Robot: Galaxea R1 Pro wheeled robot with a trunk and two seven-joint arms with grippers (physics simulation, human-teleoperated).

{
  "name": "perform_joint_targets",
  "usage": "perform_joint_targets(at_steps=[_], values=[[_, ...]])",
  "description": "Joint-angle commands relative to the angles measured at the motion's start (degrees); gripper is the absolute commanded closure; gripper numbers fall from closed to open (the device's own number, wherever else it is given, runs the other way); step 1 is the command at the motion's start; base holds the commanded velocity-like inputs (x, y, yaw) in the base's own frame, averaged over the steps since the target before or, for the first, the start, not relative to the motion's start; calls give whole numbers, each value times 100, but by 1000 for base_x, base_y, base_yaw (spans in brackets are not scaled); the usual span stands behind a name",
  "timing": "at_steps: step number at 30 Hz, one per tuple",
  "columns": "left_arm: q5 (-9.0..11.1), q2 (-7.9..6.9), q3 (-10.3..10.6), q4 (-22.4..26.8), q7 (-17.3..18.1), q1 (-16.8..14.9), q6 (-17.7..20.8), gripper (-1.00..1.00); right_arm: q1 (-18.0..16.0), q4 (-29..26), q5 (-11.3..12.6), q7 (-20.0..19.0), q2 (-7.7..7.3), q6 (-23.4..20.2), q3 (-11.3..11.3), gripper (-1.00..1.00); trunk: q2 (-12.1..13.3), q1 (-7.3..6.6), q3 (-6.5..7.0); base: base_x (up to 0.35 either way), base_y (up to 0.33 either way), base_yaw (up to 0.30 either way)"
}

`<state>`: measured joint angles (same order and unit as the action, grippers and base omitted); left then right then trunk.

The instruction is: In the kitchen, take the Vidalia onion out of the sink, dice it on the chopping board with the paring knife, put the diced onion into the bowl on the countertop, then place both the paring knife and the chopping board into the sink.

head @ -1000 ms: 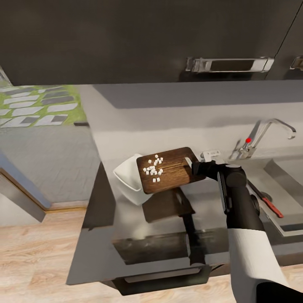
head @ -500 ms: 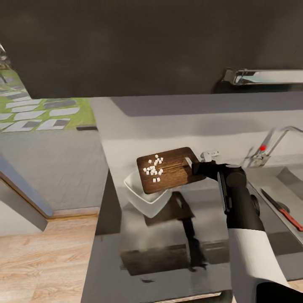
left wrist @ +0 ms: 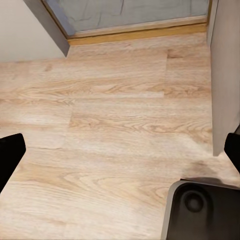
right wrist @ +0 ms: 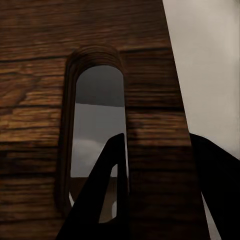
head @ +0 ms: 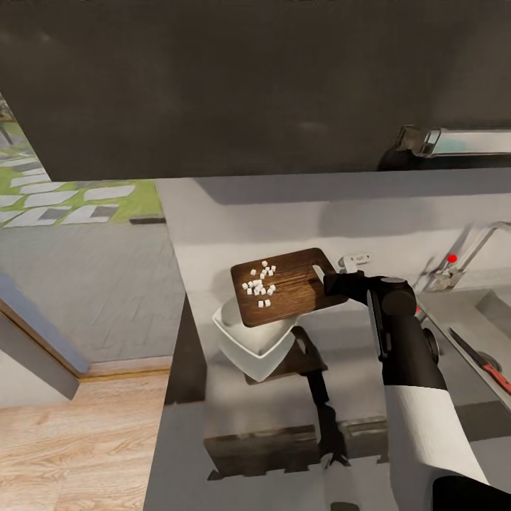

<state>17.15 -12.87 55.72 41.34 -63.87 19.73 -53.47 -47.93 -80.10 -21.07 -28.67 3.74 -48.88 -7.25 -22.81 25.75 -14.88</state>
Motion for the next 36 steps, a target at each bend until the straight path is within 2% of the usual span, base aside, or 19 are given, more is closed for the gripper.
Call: perform_joint_targets(at_steps=[1, 11, 36], values=[[10, -6, 27, 2, -39, -4, 3, -100, -6, -5, -54, -55, 6, -16, -13, 100, -11, 4, -9, 2, 0, 0], [10, 21, 27, -37, -39, -4, 3, -100, -6, -5, -293, 132, -5, -6, -14, 100, -11, 4, -9, 0, 0, 0], [13, 22, 27, -38, -40, -4, 3, -100, -6, -5, -336, 177, -13, 141, -14, 100, -11, 4, -9, 0, 0, 0]])
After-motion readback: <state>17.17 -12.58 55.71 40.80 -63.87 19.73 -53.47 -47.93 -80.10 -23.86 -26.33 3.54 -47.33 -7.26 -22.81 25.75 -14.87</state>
